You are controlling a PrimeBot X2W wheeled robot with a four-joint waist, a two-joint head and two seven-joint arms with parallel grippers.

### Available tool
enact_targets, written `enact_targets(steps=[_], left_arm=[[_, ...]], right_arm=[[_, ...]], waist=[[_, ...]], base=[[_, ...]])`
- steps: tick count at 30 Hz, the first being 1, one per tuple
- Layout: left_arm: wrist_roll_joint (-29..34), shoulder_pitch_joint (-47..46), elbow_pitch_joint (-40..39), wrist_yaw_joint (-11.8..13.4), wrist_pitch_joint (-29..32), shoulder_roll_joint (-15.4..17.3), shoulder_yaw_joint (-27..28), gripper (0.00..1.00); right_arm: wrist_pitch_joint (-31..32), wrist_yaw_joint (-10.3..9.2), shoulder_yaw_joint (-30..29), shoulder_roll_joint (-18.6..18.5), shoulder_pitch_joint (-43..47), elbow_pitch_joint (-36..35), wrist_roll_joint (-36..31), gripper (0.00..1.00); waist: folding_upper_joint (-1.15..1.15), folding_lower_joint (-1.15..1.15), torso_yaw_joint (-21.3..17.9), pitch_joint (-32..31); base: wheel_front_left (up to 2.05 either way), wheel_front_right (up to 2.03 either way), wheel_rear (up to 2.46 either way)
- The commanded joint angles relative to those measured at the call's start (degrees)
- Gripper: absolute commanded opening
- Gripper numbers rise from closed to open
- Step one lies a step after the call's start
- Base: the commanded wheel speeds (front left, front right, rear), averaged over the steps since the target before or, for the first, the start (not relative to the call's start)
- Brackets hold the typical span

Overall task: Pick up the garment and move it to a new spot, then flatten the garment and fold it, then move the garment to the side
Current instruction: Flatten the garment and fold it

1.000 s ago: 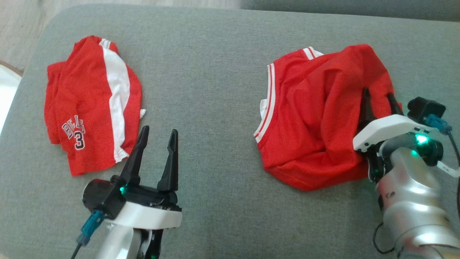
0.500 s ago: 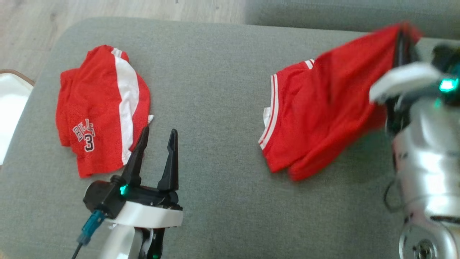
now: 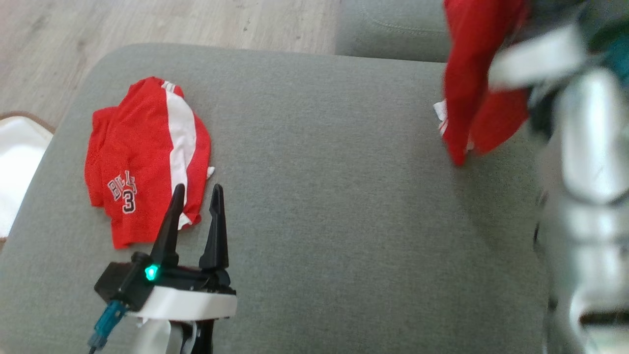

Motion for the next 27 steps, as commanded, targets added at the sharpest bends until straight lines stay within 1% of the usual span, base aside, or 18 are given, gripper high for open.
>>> enact_targets(steps=[1,4,7,8,11,13,16,21,22,23,27], left_arm=[[-0.3,-0.7,-2.2,0.1,-0.5,-0.1,2.1,1.00],[-0.3,0.0,-2.3,0.1,-0.5,-0.1,2.2,1.00],[0.0,0.5,-2.2,0.1,-0.5,-0.1,2.7,1.00],[0.0,0.5,-2.2,0.1,-0.5,-0.1,2.7,1.00],[0.3,0.5,-2.3,0.1,-0.5,-0.1,3.1,1.00],[0.5,0.4,-2.5,0.1,-0.5,-0.1,3.4,1.00],[0.7,0.4,-2.4,0.1,-0.5,-0.1,3.3,1.00],[0.6,0.9,-2.6,0.1,-0.5,-0.1,3.4,1.00],[0.5,1.0,-2.7,0.1,-0.5,-0.1,3.3,1.00],[0.5,1.1,-2.7,0.1,-0.5,-0.1,3.2,1.00],[0.5,1.5,-2.7,0.1,-0.5,-0.1,2.9,1.00]], right_arm=[[-0.3,0.43,1.5,0.6,5.3,-1.6,-0.5,0.00],[-0.3,0.43,1.5,0.6,14.0,-0.7,0.7,0.00],[-0.1,0.43,3.5,0.7,22.6,1.1,3.3,0.00],[-0.1,0.43,3.5,0.7,22.6,1.1,3.3,0.00],[1.7,0.43,4.9,0.7,29.6,2.2,5.7,0.00],[3.2,0.43,5.4,0.7,33.2,2.4,5.8,0.00],[4.7,0.43,3.2,0.7,36.9,1.4,4.9,0.00],[5.9,0.43,-5.3,0.7,39.7,-2.7,0.4,0.00],[6.0,0.43,-6.0,0.7,40.0,-3.3,0.3,0.22],[6.0,0.43,-6.3,0.7,40.3,-3.6,1.4,1.00],[3.9,0.43,-3.7,0.7,40.8,-5.4,7.0,1.00]], waist=[[0.00,0.01,-1.1,-0.5],[0.00,0.01,-2.7,-1.2],[0.00,0.01,-4.7,-1.8],[0.00,0.01,-4.7,-1.8],[0.00,0.01,-6.6,-2.4],[0.00,0.01,-7.9,-2.7],[0.00,0.01,-9.7,-3.4],[0.00,0.01,-11.8,-3.9],[0.00,0.01,-12.1,-3.9],[0.00,0.01,-12.4,-3.9],[0.00,0.01,-13.2,-3.9]], base=[[0.00,0.00,0.00],[0.00,0.00,0.00],[0.00,0.00,0.00],[0.00,0.00,0.00],[0.00,0.00,0.00],[0.00,0.00,0.00],[0.00,0.00,0.00],[0.00,0.00,0.00],[0.00,0.00,0.00],[0.00,0.00,0.00],[0.00,0.00,0.00]])
